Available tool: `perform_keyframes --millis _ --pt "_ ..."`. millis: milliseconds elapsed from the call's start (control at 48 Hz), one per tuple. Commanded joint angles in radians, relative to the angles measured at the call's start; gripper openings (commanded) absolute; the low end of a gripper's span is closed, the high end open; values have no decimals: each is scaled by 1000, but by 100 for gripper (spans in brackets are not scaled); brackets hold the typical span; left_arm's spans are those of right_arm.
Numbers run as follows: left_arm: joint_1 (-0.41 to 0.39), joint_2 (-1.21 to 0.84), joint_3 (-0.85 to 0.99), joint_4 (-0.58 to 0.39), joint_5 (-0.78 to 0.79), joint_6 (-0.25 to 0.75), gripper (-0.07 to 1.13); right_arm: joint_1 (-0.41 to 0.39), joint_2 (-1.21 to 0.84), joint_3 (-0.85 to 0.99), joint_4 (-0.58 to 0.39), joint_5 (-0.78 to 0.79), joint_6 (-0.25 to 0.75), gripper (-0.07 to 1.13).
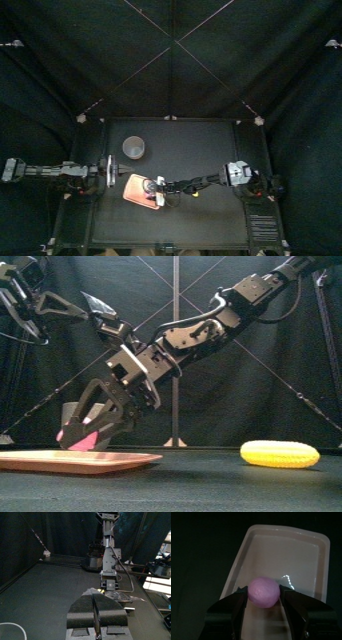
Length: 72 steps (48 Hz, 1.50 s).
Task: Pick the pink ball then place it on the pink plate
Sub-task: Drop pink ball on the pink plate and return to neutral
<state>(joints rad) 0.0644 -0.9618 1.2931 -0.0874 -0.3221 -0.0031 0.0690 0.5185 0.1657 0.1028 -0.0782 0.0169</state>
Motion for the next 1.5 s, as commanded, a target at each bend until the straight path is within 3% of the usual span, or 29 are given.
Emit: perform_keyframes --millis 21,250,521,708,1042,1500 --pt "-2 5 -8 0 -9 2 3 -11 -17 -40 -15 2 0 85" --pt "-3 6 -6 0 -9 2 3 -34 -18 -38 -20 -8 0 104" --pt "-6 5 -6 -2 -9 0 3 -54 -103 54 -37 -160 -2 104" --pt "-9 5 0 0 -9 -2 3 -63 -242 227 -28 -347 2 104" --pt "-8 5 2 -9 -11 -2 3 -71 -508 580 72 -620 -3 104" --pt "-8 5 17 -34 -9 -2 3 -137 -775 834 66 -661 -3 104"
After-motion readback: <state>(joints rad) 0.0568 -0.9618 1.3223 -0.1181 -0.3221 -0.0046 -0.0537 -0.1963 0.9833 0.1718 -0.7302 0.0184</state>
